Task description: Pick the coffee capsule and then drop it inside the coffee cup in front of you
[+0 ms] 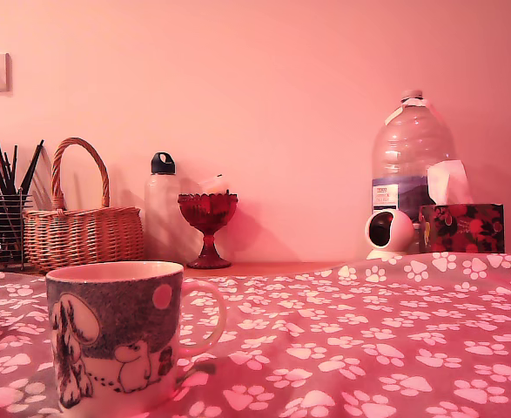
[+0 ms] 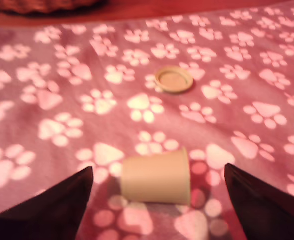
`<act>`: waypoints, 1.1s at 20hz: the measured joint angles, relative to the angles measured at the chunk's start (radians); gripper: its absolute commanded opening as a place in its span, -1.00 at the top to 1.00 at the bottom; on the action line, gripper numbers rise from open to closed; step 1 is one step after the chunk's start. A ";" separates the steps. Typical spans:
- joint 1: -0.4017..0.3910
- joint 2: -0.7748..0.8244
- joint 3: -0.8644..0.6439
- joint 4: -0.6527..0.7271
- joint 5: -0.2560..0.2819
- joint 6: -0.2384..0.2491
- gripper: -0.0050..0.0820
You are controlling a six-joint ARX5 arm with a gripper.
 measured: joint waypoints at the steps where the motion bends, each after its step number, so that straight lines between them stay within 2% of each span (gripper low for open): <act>1: -0.003 0.003 0.002 -0.002 0.000 0.000 -0.87; 15: -0.008 0.003 0.009 -0.023 0.000 -0.005 -0.85; 17: -0.008 0.003 0.023 -0.032 0.000 -0.005 -0.65; 18: -0.008 0.003 0.034 -0.042 0.000 -0.006 -0.46; 21: -0.008 0.003 0.043 -0.069 0.000 -0.006 0.26; 22: -0.008 0.003 0.043 -0.071 0.000 -0.006 0.35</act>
